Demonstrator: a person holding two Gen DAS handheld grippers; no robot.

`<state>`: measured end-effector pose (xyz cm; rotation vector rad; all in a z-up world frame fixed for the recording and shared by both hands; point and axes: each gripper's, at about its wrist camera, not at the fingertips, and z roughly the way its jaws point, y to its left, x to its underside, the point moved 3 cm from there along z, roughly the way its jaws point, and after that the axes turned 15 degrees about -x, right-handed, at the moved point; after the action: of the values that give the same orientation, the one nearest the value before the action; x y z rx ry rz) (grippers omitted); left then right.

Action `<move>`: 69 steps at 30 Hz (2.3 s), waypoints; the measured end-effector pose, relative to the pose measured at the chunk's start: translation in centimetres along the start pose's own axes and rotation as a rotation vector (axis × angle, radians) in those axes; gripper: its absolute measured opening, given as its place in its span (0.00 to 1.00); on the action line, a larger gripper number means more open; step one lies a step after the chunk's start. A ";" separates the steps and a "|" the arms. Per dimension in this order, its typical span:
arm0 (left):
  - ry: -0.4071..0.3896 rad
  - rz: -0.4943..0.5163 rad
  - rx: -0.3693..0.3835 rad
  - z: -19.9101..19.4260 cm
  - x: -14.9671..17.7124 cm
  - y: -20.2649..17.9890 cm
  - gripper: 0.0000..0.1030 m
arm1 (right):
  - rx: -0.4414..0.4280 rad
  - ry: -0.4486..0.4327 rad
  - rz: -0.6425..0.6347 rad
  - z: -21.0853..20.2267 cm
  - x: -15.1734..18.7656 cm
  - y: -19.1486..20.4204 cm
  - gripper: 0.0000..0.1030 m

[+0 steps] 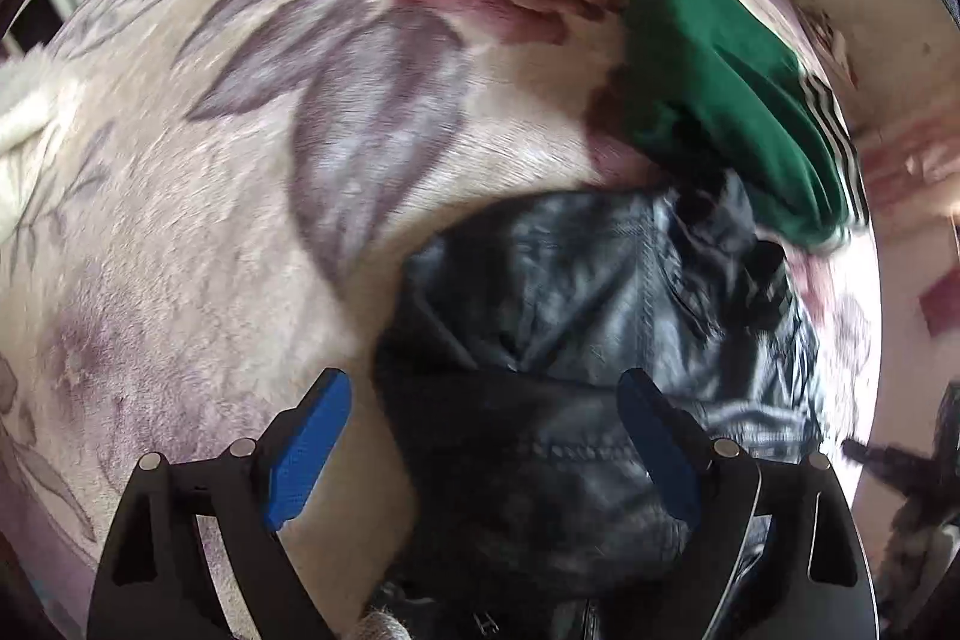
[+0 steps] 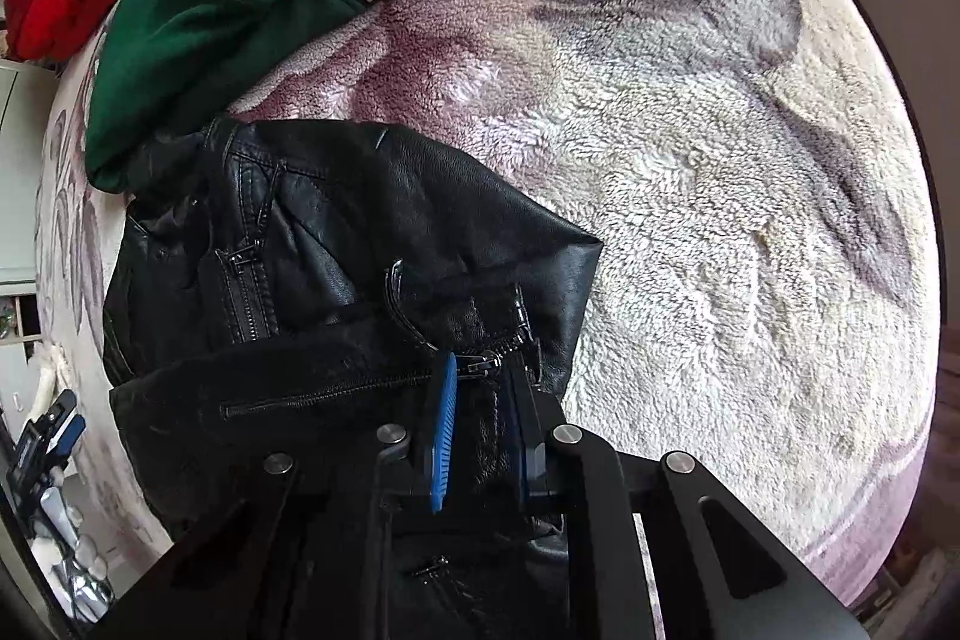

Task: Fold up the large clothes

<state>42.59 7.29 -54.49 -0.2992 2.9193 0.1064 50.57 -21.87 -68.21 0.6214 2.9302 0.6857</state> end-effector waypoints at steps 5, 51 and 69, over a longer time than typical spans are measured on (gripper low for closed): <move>0.032 0.189 -0.208 4.8 2.9 -3.3 0.88 | -0.006 0.001 -0.019 -0.9 1.5 1.2 0.16; 0.091 0.434 -0.531 -5.7 34.3 -27.9 1.00 | 0.525 0.304 -0.504 -8.3 14.0 -22.2 0.66; 0.048 0.579 -0.652 2.8 33.9 -30.5 0.25 | 0.140 0.283 -0.318 -3.4 3.8 -26.5 0.66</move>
<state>16.99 -28.80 -65.84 0.4704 2.8266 1.1463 36.74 -43.42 -76.68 0.0593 3.2486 0.5767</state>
